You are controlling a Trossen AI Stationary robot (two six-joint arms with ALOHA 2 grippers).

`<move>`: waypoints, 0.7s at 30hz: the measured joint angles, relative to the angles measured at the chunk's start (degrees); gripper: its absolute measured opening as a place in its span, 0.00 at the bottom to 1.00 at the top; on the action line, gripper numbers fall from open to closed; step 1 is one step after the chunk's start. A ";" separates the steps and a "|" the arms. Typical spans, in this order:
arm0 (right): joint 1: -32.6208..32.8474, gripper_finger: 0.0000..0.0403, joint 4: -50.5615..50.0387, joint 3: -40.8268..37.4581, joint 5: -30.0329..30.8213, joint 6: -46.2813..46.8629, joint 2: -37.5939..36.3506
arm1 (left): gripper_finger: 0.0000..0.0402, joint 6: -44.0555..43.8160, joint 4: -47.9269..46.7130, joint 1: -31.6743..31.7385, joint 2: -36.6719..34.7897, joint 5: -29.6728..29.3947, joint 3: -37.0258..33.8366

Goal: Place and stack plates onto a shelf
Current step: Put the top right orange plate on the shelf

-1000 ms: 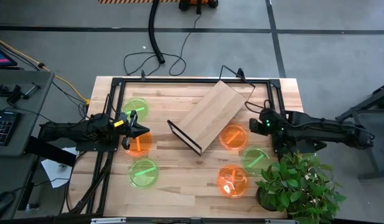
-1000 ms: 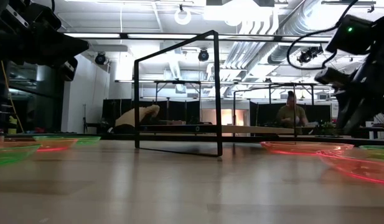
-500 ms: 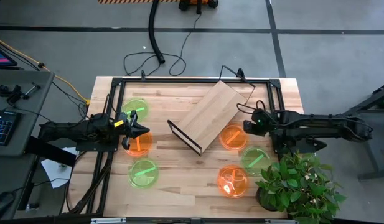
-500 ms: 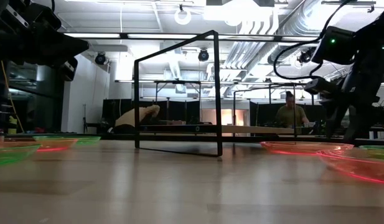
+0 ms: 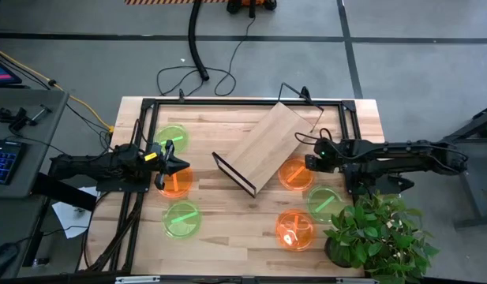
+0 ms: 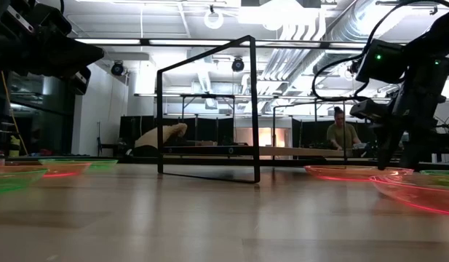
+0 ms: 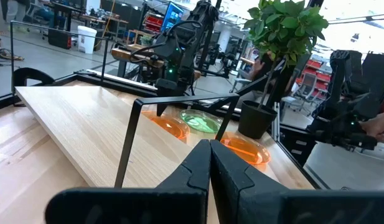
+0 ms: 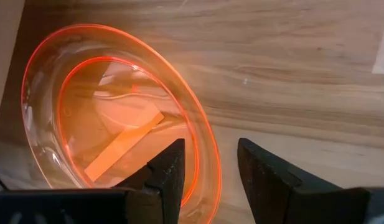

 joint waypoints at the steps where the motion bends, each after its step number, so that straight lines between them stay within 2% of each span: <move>1: 0.00 0.35 0.00 0.00 -0.06 -0.50 0.02 | 0.00 0.00 0.00 -0.01 0.00 0.00 -0.01; 15: 0.00 0.33 -0.32 -0.07 -0.33 -0.94 0.09 | 0.00 0.00 0.01 -0.01 0.01 0.00 -0.01; 18: 0.03 0.28 -0.68 -0.07 0.27 -0.95 0.42 | 0.00 0.00 0.00 0.00 0.01 -0.01 -0.01; 21: 0.04 0.16 -1.25 -0.11 1.24 -1.28 0.63 | 0.00 0.00 0.01 -0.01 0.00 -0.01 -0.02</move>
